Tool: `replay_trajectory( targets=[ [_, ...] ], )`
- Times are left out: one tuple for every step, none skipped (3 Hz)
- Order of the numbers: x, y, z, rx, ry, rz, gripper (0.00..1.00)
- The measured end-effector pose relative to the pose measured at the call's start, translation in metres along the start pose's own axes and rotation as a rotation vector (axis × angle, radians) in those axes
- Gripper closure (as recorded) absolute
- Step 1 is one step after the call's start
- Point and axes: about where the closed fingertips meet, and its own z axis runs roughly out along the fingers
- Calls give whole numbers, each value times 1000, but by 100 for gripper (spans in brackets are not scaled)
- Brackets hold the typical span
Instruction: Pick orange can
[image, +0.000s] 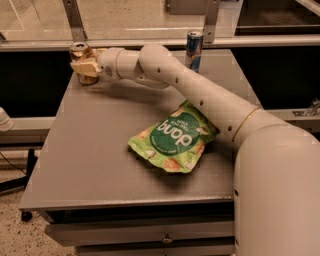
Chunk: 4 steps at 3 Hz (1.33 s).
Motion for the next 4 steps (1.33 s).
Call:
replay_trajectory(
  targets=[
    [-2,0,-5,-3,-7,-9,75],
    [-16,-5,-16,-10,-24,-38,98],
    [-46,-14,-37,-32,-54,-81,100],
    [-52,-12,-39,-45,-58,-87,100]
  ],
)
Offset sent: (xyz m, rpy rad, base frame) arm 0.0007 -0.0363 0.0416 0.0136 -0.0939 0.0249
